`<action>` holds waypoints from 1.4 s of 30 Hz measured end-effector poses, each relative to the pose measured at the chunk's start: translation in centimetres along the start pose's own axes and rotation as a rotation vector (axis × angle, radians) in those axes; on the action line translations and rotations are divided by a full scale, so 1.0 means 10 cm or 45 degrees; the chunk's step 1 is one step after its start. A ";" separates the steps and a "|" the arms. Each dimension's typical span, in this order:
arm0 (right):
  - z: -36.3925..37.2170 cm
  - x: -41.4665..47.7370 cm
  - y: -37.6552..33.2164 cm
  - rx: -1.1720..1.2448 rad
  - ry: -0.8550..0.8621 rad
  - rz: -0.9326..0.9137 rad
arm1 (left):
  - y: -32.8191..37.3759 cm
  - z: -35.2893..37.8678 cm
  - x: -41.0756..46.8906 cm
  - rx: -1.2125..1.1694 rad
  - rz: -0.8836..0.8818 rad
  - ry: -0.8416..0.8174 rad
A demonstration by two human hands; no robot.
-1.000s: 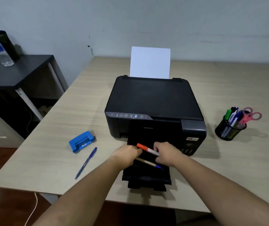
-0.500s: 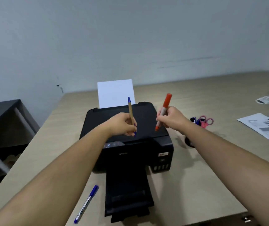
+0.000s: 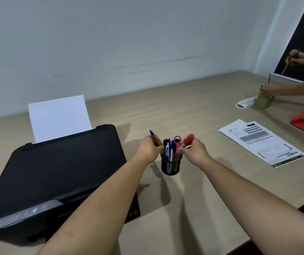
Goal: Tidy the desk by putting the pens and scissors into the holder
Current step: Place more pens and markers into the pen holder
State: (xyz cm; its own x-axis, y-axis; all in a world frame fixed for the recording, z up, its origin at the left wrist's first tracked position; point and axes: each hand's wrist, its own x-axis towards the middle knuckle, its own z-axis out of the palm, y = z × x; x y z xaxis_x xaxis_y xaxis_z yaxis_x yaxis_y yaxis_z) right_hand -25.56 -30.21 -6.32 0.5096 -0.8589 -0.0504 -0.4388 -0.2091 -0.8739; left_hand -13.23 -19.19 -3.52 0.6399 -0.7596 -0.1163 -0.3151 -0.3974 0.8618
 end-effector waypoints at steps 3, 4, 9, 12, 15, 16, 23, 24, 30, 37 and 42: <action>0.07 0.20 0.11 -0.052 -0.097 0.007 | -0.08 0.23 0.22 -0.023 -0.087 -0.044; 0.10 0.27 0.14 -0.059 -0.144 0.011 | -0.11 0.30 0.28 0.002 -0.105 -0.068; 0.22 0.53 0.31 -0.322 -0.367 0.030 | -0.27 0.48 0.48 0.253 -0.138 -0.121; 0.27 0.61 0.39 -0.430 -0.343 -0.091 | -0.32 0.51 0.56 0.279 -0.149 -0.069; 0.29 0.66 0.41 -0.381 -0.254 -0.175 | -0.31 0.52 0.64 0.261 -0.118 -0.004; 0.30 0.67 0.42 -0.383 -0.249 -0.198 | -0.30 0.53 0.66 0.266 -0.113 0.003; 0.37 0.68 0.50 -0.304 -0.170 -0.322 | -0.28 0.65 0.70 0.543 -0.007 -0.049; 0.36 0.67 0.50 -0.250 -0.151 -0.317 | -0.29 0.65 0.69 0.566 0.011 -0.017; 0.36 0.60 0.53 -0.217 -0.083 -0.387 | -0.39 0.64 0.68 0.708 0.103 0.002; 0.39 0.61 0.55 -0.436 -0.186 -0.388 | -0.50 0.68 0.73 0.738 0.229 -0.011; 0.32 0.62 0.51 -0.413 -0.091 -0.448 | -0.36 0.61 0.73 0.659 0.222 0.134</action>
State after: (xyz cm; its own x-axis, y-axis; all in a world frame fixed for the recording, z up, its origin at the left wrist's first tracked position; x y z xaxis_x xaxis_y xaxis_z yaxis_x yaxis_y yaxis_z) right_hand -22.27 -35.15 -12.60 0.7131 -0.6779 0.1786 -0.4329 -0.6263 -0.6483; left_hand -11.68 -26.44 -10.52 0.6056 -0.7918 0.0789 -0.7087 -0.4916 0.5060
